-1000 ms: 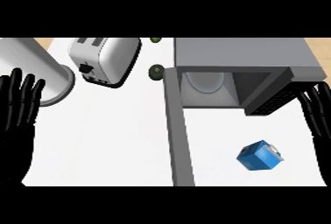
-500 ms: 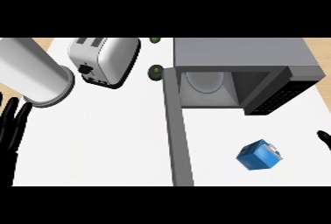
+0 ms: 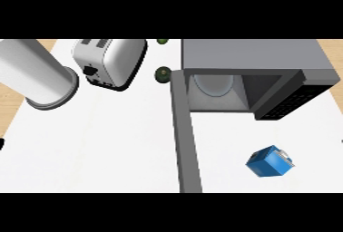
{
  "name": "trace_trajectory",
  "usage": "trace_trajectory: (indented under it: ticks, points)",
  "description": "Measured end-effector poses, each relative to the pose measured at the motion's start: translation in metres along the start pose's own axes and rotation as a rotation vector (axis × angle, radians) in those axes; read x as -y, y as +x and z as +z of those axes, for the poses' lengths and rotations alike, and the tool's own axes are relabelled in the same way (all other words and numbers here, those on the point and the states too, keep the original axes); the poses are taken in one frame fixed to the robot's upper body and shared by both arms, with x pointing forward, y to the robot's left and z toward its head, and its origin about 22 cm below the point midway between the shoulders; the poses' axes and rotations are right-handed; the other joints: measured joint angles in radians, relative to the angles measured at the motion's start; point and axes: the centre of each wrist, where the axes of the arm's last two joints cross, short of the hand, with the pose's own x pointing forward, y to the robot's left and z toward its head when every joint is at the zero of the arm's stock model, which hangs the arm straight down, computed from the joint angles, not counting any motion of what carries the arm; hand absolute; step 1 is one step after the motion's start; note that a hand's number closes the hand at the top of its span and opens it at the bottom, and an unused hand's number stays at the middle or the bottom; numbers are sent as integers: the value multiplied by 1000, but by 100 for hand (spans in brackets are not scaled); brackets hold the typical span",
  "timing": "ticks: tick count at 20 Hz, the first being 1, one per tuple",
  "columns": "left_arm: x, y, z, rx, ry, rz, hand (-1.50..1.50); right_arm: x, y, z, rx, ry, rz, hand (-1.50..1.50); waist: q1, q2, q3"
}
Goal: Pick up the milk, place it into the microwave and close the microwave
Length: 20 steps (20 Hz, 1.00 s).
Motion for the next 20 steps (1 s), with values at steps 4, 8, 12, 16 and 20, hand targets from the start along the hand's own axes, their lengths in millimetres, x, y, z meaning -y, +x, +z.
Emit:
trace_trajectory:
  ticks: [4,8,12,16,20]
  points:
    - [-9,-1,14,-17,12,-22,-150,-1,-21,7,-47,-25,10,-150,5,0,0]
    - [-14,-1,22,-40,14,-27,-150,5,-44,10,-89,-73,33,-150,10,1,1]
    - [-22,2,32,-50,14,-46,-150,11,-69,19,-142,-123,69,-150,19,0,1]
    - [-26,1,37,-48,8,-41,-150,15,-96,28,-194,-142,94,-150,17,1,1]
    - [-30,2,45,-52,11,-43,-150,22,-123,42,-261,-168,123,-150,21,1,2]
